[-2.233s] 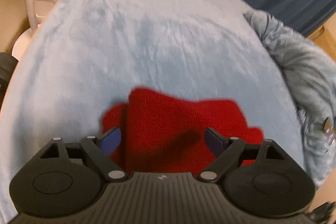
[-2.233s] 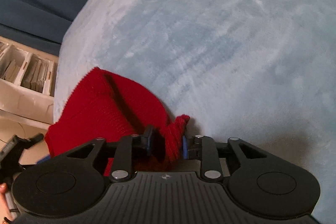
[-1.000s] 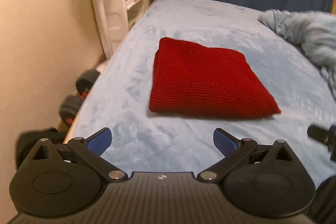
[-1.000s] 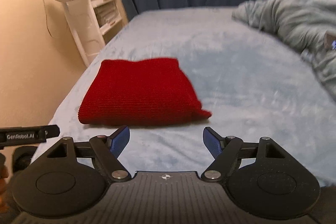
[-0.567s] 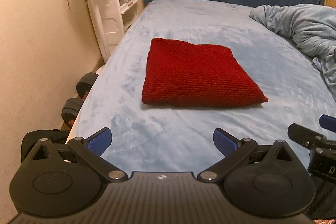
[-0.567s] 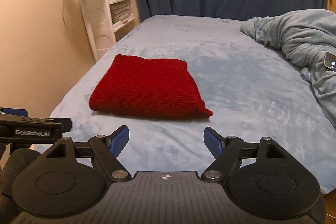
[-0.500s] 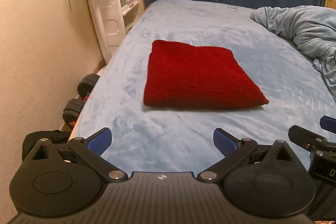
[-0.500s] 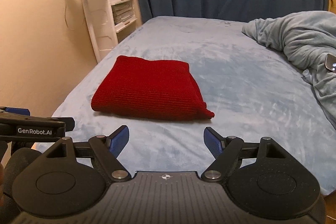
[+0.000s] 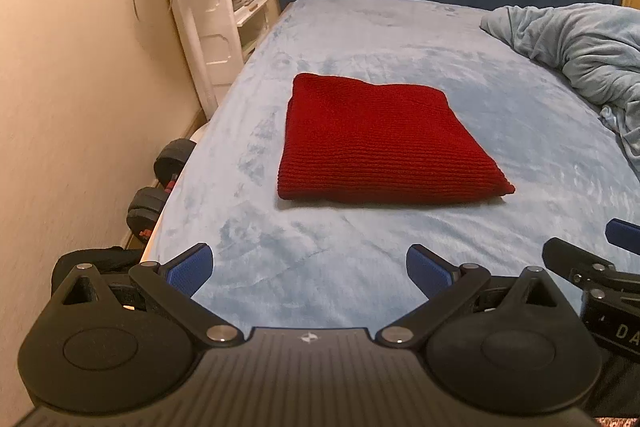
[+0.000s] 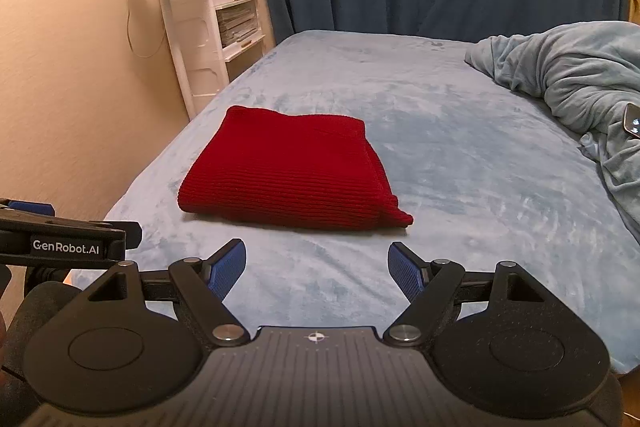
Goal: Fold small clothes
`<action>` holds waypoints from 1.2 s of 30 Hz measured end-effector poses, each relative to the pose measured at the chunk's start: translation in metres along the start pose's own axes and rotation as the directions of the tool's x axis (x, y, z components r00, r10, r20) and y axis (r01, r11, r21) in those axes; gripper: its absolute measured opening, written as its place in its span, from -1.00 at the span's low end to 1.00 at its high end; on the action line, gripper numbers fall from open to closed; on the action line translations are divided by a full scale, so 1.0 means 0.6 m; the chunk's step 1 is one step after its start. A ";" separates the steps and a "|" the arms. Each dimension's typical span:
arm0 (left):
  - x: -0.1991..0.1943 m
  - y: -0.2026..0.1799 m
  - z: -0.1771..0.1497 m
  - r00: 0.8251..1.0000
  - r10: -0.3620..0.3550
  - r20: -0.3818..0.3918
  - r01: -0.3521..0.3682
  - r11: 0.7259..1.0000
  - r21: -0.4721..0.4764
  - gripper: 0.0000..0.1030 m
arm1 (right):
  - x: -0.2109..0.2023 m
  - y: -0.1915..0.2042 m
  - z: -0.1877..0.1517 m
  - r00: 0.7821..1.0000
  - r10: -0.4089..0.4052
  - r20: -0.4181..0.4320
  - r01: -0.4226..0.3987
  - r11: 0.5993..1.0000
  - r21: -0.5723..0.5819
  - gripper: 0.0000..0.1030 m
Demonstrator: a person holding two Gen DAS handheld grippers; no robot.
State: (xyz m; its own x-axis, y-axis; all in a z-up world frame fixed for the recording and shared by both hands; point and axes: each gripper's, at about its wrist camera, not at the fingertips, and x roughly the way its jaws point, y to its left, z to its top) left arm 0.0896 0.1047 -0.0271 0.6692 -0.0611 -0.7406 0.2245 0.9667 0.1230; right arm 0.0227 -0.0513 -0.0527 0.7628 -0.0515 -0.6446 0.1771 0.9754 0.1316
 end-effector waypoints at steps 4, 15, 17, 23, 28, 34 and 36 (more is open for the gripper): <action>-0.003 -0.001 0.000 1.000 0.002 0.008 -0.002 1.000 0.002 0.99 | -0.001 0.002 0.000 1.000 -0.002 0.007 0.002 1.000 -0.007 0.54; -0.007 0.000 -0.001 1.000 0.002 0.007 -0.002 1.000 -0.001 0.99 | -0.003 0.004 -0.003 1.000 0.005 0.003 -0.005 1.000 -0.015 0.54; -0.007 0.000 -0.001 1.000 -0.002 0.007 0.002 1.000 -0.001 0.99 | -0.002 0.004 -0.002 1.000 0.005 0.002 -0.005 1.000 -0.015 0.54; -0.010 -0.002 -0.001 1.000 -0.003 0.015 0.003 1.000 0.006 0.99 | -0.002 0.005 -0.002 1.000 0.005 0.002 -0.005 1.000 -0.016 0.54; -0.012 -0.003 -0.001 1.000 -0.001 0.020 0.001 1.000 0.009 0.99 | -0.003 0.005 -0.003 1.000 0.008 0.001 -0.008 1.000 -0.019 0.54; -0.014 -0.005 -0.001 1.000 -0.002 0.020 0.002 1.000 0.011 0.99 | -0.003 0.006 -0.003 1.000 0.009 0.001 -0.009 1.000 -0.019 0.54; -0.014 -0.006 -0.001 1.000 -0.002 0.020 0.001 1.000 0.012 0.99 | -0.003 0.006 -0.003 1.000 0.009 0.001 -0.009 1.000 -0.019 0.54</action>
State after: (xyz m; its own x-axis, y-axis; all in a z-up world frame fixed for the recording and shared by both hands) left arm 0.0827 0.1021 -0.0217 0.6826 -0.0674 -0.7277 0.2339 0.9635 0.1301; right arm 0.0210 -0.0476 -0.0523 0.7649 -0.0427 -0.6427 0.1581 0.9797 0.1231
